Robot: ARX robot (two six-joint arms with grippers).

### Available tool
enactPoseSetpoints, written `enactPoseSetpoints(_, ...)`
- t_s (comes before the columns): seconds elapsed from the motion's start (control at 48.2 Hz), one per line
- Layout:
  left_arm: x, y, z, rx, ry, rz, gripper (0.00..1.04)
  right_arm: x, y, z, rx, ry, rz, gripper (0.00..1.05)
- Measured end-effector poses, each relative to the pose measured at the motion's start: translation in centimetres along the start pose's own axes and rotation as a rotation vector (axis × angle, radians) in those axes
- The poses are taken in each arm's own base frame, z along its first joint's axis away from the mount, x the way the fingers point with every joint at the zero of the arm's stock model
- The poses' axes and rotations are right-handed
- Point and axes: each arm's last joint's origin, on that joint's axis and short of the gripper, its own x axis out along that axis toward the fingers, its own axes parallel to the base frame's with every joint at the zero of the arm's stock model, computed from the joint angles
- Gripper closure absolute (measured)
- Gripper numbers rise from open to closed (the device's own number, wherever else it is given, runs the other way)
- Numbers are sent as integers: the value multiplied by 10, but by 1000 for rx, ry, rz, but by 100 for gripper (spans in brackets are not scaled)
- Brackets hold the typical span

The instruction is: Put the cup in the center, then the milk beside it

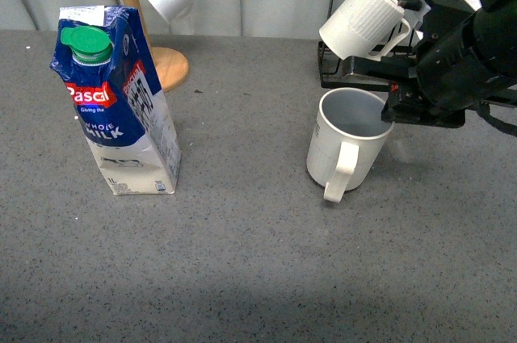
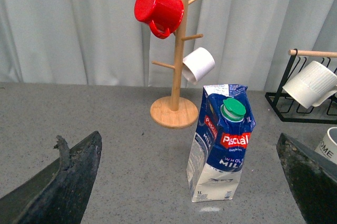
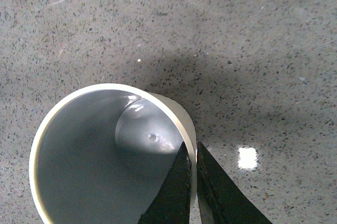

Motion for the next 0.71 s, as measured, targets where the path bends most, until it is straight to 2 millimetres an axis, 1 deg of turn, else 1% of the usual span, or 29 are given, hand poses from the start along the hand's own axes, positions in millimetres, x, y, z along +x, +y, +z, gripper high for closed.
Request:
enactPoseSetpoints(0.104,0,0,0,0,0,0,6,5,11,-3,-21,5,4,103)
enactPoseSetpoints(0.187,0,0,0,0,0,0,6,6,16,-3,-30,5,11,103)
enactPoseSetpoints(0.519,0,0,0,0,0,0,6,9,16,-2,-35,-9,-4,102)
enactPoseSetpoints(0.581,0,0,0,0,0,0,6,9,16,0,-33,-26,12,92)
enactPoseSetpoints(0.602,0,0,0,0,0,0,6,9,16,1,-33,-35,16,87)
enactPoseSetpoints(0.706,0,0,0,0,0,0,6,4,15,3,-24,-74,47,67)
